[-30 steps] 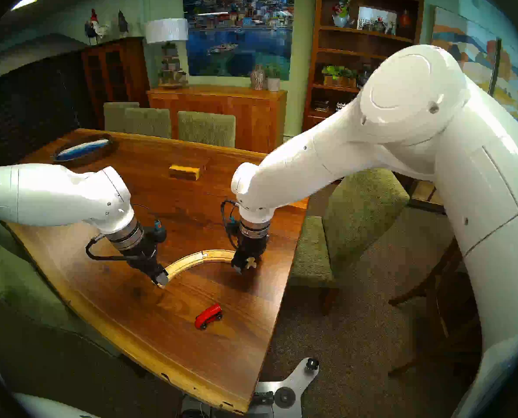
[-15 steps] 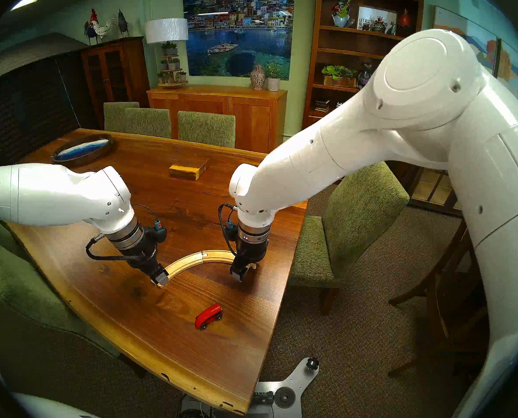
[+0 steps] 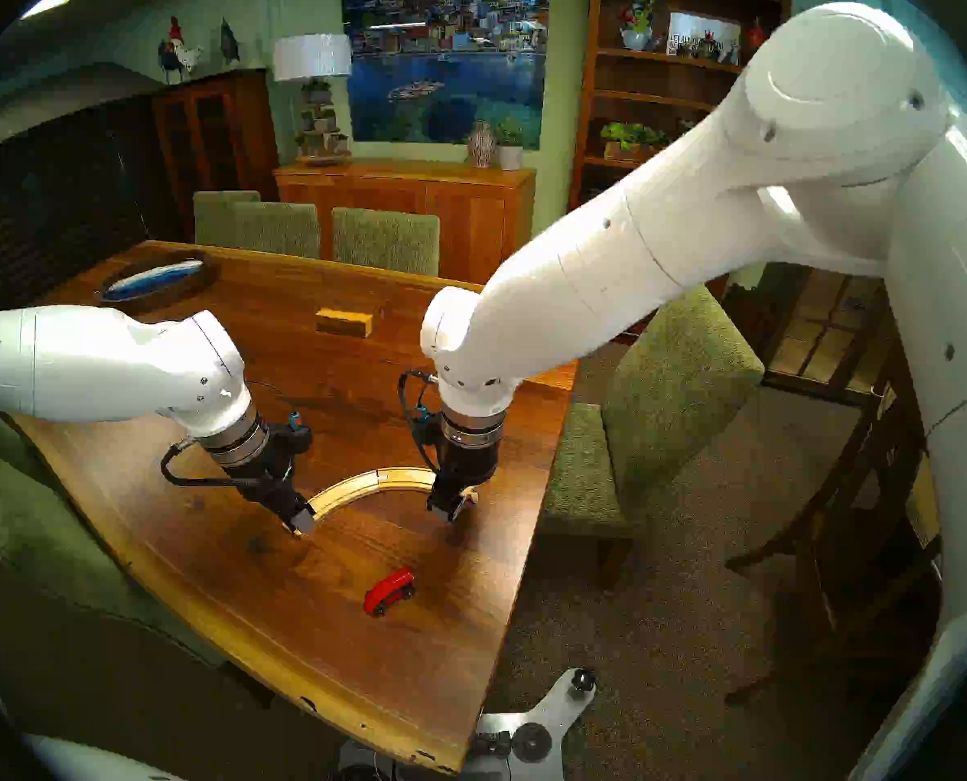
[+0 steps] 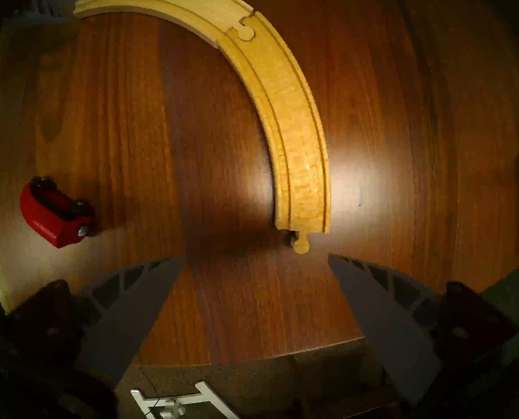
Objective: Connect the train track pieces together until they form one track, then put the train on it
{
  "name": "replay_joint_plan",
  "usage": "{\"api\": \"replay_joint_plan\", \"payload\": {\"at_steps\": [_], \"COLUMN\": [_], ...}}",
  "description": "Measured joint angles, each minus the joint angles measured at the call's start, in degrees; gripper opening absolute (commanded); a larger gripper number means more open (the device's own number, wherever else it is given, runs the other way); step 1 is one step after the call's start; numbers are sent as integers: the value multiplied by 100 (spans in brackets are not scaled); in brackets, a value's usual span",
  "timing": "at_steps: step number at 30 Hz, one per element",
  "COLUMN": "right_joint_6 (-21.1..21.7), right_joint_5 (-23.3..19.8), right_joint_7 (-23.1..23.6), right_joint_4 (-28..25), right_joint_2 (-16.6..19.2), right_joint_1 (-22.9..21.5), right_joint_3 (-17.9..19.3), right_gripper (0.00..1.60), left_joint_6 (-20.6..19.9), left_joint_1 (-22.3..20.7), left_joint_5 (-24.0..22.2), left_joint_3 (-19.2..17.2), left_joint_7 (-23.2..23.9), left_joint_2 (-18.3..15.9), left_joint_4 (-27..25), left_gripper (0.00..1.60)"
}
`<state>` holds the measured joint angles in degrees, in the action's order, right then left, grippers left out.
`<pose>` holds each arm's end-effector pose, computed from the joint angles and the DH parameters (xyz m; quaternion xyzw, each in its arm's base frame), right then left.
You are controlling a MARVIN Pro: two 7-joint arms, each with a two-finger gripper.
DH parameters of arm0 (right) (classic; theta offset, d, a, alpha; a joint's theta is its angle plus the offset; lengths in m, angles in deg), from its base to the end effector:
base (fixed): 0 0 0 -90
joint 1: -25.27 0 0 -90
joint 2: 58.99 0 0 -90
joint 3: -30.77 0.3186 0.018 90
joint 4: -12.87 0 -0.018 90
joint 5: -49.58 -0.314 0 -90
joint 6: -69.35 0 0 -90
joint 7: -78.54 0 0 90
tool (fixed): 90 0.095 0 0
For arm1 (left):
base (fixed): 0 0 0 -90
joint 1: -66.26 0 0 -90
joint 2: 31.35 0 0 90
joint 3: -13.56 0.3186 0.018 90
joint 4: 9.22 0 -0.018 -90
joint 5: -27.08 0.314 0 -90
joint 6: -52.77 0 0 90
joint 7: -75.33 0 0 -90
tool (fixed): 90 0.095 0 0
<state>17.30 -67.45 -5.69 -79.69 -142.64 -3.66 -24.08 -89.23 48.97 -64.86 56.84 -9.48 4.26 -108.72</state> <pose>0.4397 0.1620 -0.1669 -0.8461 -0.5294 -0.0614 0.0076 0.4203 0.0805 -0.2031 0.9303 -0.3601 0.0591 0.0375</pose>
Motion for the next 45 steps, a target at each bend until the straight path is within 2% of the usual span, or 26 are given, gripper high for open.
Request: {"api": "replay_joint_plan", "payload": {"at_steps": [10, 31, 37, 45], "right_joint_6": [-149, -250, -240, -151], "right_joint_5": [181, 299, 298, 351], "right_joint_7": [-38, 166, 133, 47], "right_joint_4": [-664, -1413, -1435, -1312], "right_joint_2": [86, 84, 19, -279], "right_joint_1": [-442, -774, -807, -771], "right_joint_3": [278, 703, 759, 797], "right_gripper": [160, 160, 160, 160], "left_joint_6": [0, 0, 0, 0], "left_joint_1": [2, 3, 4, 4], "left_joint_5": [0, 0, -1, -2], "left_joint_3": [-2, -7, -8, -9], "left_joint_7": [2, -3, -11, -19], "left_joint_2": [1, 0, 0, 0], "left_joint_4": [2, -3, -3, -5], "left_gripper": [160, 160, 160, 160]}}
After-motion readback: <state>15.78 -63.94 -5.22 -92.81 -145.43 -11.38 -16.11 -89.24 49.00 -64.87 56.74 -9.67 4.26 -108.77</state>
